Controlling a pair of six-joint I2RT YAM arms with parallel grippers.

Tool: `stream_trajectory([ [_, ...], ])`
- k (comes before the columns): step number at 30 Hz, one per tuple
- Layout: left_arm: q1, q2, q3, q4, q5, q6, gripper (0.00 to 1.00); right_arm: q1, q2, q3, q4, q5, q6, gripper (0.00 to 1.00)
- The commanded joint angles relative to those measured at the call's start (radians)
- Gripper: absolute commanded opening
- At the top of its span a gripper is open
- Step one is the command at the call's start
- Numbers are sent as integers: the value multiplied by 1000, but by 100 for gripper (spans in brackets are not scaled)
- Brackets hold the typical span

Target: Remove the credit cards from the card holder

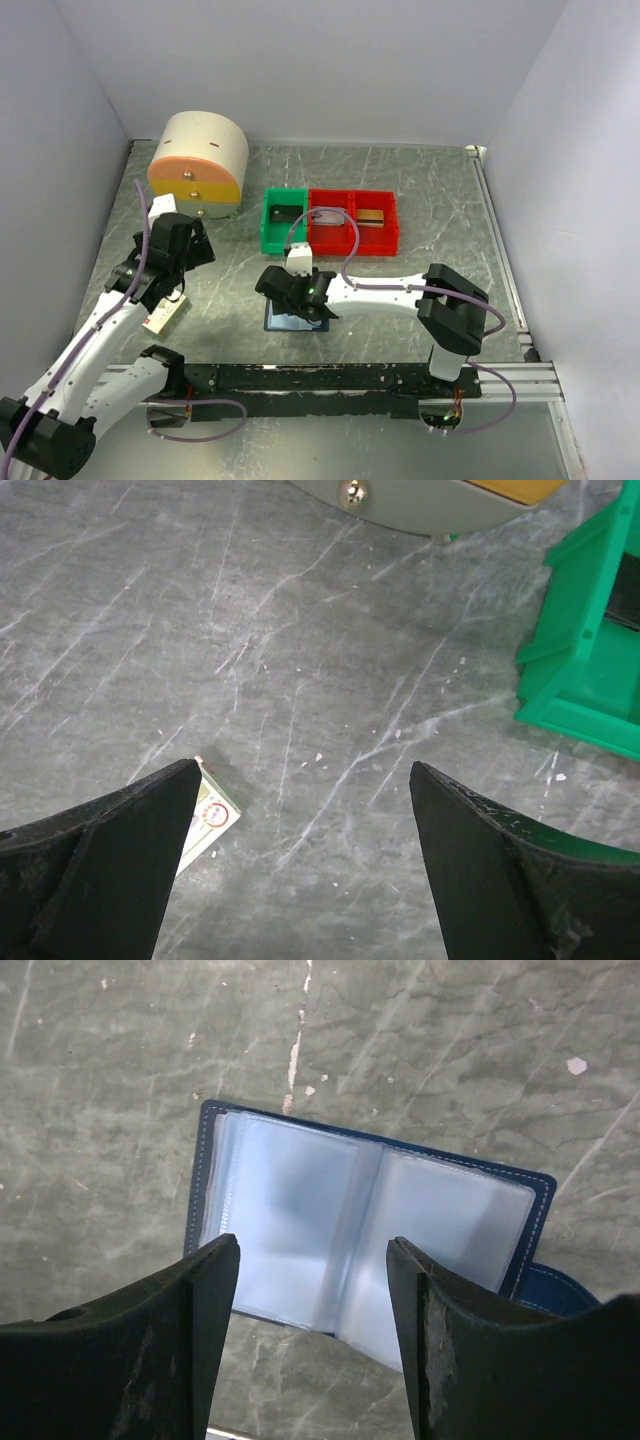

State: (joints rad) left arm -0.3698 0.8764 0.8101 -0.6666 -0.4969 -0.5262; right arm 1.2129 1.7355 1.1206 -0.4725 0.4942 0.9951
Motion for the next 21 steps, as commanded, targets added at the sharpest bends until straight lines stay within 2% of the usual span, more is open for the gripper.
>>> stream_trajectory([
  [1,9,-63,4,-13,17,-16,98,14,-1,17,15,-8,12,61],
  [11,9,-103,10,-21,-22,-31,98,24,12,67,-16,31,35,61],
  [21,9,-127,6,-20,-41,-34,98,26,137,148,-101,79,138,62],
])
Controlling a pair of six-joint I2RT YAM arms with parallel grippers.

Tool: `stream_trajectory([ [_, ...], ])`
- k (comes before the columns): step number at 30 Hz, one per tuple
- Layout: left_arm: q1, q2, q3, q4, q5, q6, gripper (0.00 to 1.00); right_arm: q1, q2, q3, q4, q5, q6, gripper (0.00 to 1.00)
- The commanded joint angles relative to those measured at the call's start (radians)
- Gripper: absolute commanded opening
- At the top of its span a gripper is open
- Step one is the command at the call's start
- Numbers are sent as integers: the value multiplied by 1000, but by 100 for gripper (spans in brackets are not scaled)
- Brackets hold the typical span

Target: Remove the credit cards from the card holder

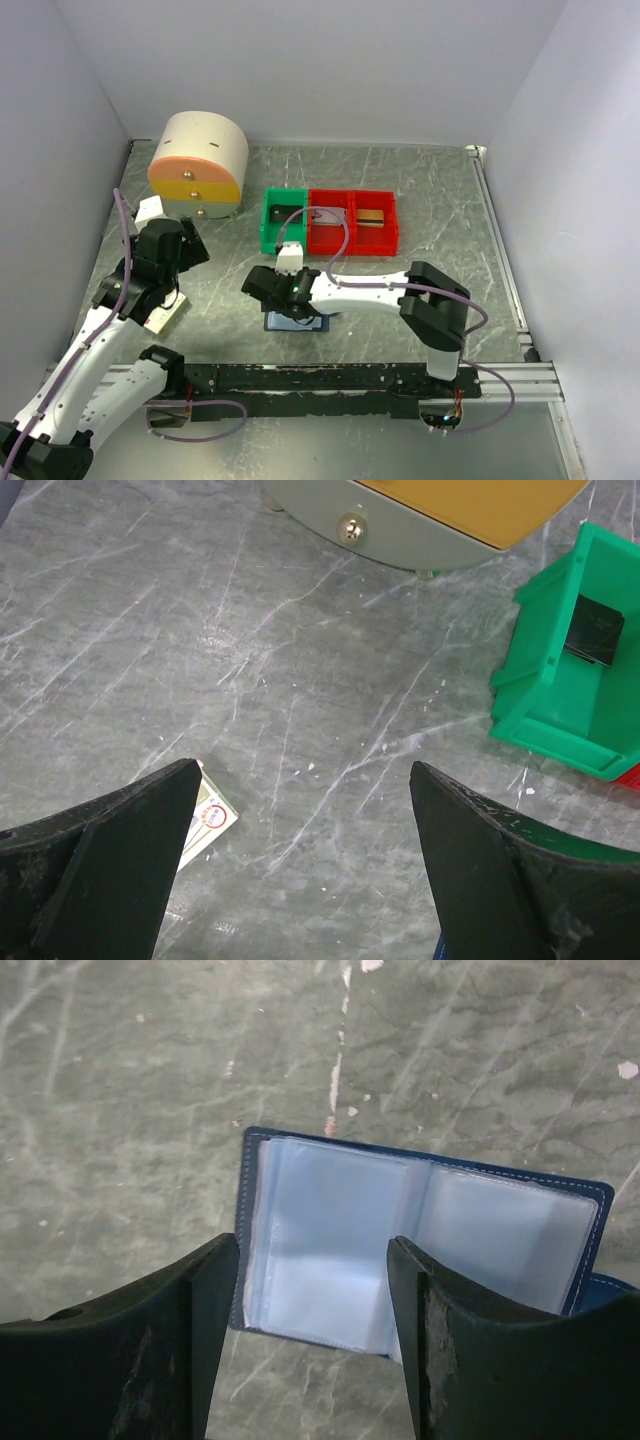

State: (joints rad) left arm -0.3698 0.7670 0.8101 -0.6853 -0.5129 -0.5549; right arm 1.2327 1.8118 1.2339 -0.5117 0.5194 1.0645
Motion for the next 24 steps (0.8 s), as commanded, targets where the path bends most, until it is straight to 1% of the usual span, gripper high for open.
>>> stream_trajectory([
  [1,9,-20,6,2,-27,-5,98,5,73,41,-74,64,87,62],
  [4,9,-17,6,4,-29,-4,98,3,90,33,-89,84,126,63],
  [8,9,-10,9,-2,-28,-4,98,-15,88,-28,29,17,73,63],
  [10,9,-8,10,-3,-28,-6,98,-21,101,-35,57,-14,54,63],
  [16,9,-8,6,0,-23,-4,98,-21,135,-17,56,-28,40,66],
  [17,9,-8,7,0,-23,-5,98,-22,141,-15,50,-25,40,65],
  [21,9,-7,4,1,-17,-4,97,-24,149,-19,52,-28,27,53],
  [24,9,-4,-4,13,6,5,97,-27,132,-42,76,-30,21,47],
])
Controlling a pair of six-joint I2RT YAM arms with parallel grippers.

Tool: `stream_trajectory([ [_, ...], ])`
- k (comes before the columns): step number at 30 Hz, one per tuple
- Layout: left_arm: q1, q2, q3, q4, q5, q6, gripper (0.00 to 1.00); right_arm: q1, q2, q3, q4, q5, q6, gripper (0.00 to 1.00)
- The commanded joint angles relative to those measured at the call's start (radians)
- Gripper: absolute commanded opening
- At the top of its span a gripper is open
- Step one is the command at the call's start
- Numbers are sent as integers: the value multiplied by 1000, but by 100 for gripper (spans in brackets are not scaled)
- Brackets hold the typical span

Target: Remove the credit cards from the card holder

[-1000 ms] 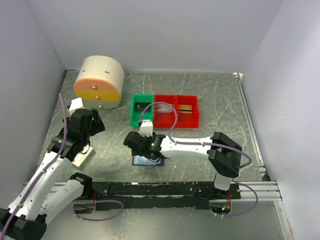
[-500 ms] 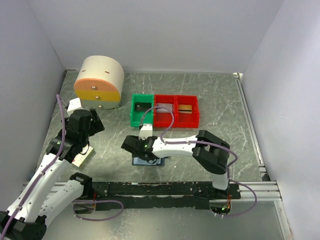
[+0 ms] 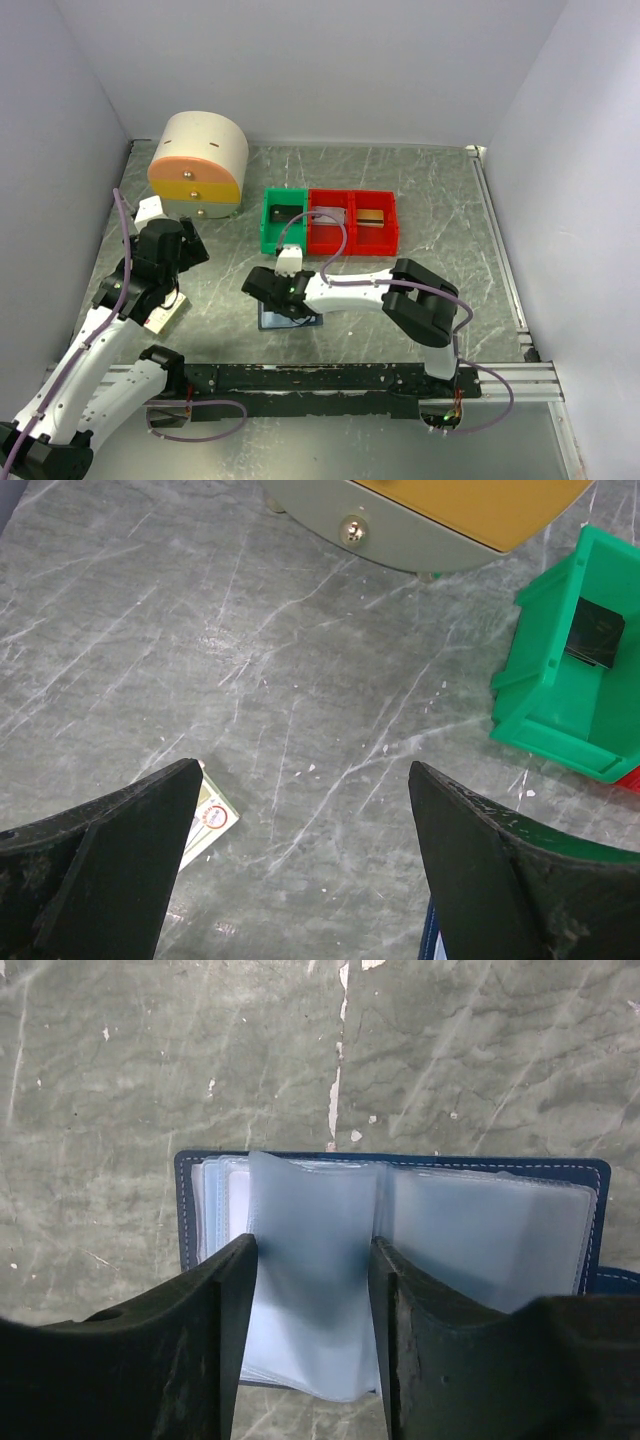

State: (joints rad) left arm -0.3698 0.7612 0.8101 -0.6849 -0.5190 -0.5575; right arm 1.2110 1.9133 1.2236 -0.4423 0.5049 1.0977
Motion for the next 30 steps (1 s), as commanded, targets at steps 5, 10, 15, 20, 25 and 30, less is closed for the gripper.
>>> stream_trajectory([
  [5,9,16,-2,9,65,-1,96,-8,-27,-84,79,-28,-34,36],
  [10,9,18,-42,65,268,-34,94,-37,-113,-248,293,-113,-57,26],
  [15,9,30,-141,220,605,-67,92,-70,-188,-409,503,-204,-45,22],
  [20,7,100,-222,371,878,-98,87,-117,-219,-545,699,-302,19,21],
  [25,-23,167,-256,419,949,-95,81,-143,-234,-639,805,-332,82,23],
  [30,-70,169,-323,529,965,-124,81,-150,-234,-659,809,-335,103,24],
])
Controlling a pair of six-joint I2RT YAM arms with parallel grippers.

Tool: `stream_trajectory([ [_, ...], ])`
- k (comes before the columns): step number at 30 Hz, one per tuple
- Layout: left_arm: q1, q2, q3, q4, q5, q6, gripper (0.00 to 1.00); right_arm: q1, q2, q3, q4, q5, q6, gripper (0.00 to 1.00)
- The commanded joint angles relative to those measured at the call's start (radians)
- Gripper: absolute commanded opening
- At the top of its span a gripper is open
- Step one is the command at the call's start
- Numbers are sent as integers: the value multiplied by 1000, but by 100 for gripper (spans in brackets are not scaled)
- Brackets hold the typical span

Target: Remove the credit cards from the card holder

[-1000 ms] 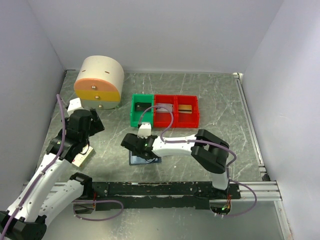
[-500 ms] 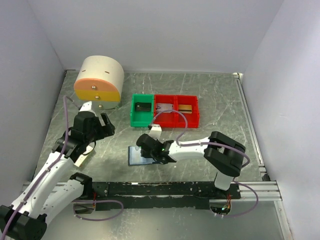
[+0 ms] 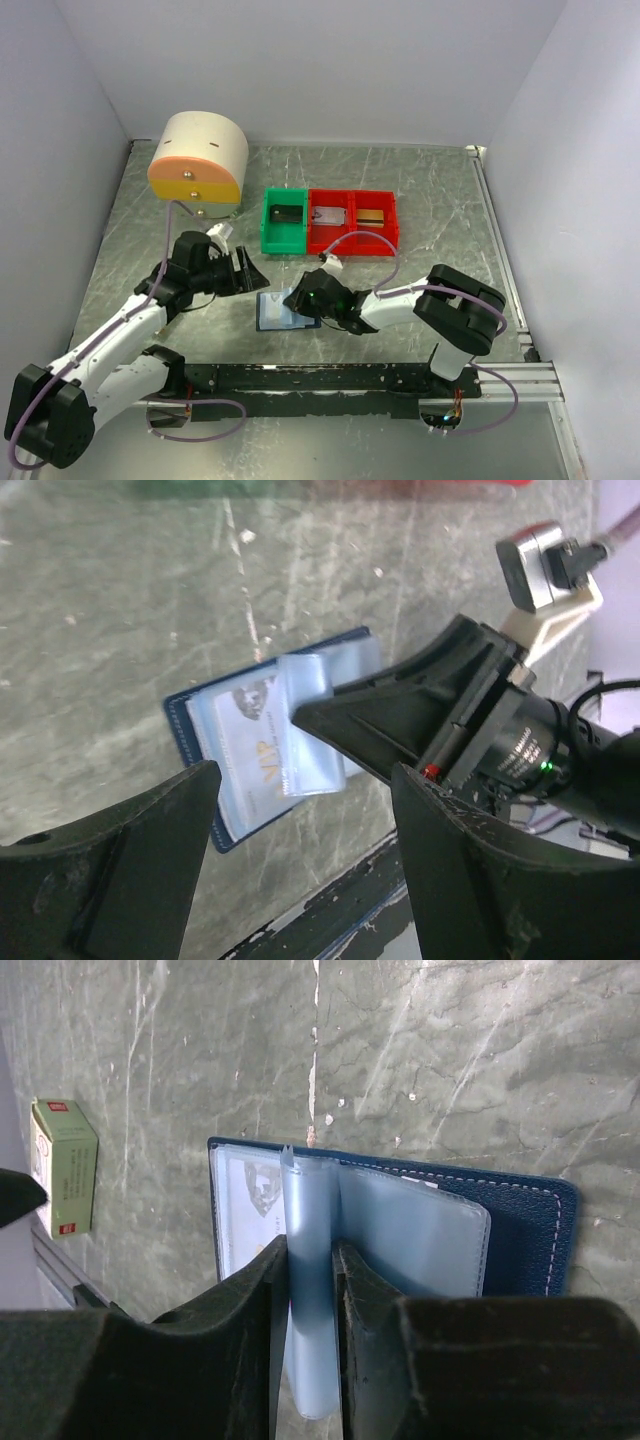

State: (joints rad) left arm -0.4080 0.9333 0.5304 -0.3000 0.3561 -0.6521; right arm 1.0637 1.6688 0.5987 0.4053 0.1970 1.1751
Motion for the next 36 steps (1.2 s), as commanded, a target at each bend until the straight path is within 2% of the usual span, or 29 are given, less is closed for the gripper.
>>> stream_trajectory([
  [1,-42,8,-56,176,112,-36,81,-3,14,-34,-37,-31,26,24],
  [4,-74,65,-61,215,111,-46,80,-6,20,-37,-27,-41,32,24],
  [8,-90,141,14,116,-1,-34,77,-7,26,-40,-28,-42,36,25],
  [12,-97,119,-8,136,-13,-45,78,-9,35,-65,2,-46,54,26],
  [16,-97,112,-14,136,-30,-47,79,-14,31,-44,-37,-42,37,26],
  [22,-96,192,-25,225,70,-54,79,-19,28,-33,-51,-31,30,26],
  [27,-96,234,-1,194,48,-9,80,-32,34,-10,-88,-38,12,26],
  [33,-106,278,-73,400,119,-107,80,-32,24,-39,-59,-41,37,26],
  [36,-110,279,-96,428,106,-111,80,-34,25,-40,-71,-36,34,26],
])
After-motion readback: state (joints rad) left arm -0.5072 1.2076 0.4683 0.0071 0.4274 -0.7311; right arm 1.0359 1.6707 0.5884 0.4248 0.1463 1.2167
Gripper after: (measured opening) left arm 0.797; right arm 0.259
